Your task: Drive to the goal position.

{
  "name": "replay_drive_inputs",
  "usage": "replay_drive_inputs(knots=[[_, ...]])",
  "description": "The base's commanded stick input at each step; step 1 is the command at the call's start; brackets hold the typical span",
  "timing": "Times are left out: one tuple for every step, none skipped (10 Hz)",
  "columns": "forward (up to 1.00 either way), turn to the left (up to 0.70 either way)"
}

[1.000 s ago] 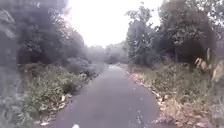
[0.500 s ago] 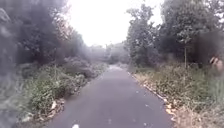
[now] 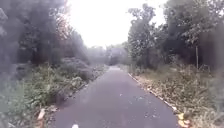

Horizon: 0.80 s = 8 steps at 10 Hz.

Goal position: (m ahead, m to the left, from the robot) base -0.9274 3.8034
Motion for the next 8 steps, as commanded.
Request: replay_drive_inputs(knots=[[0.60,0.00],[0.60,0.00],[0.60,0.00],[0.60,0.00],[0.60,0.00],[0.60,0.00],[0.60,0.00],[0.60,0.00]])
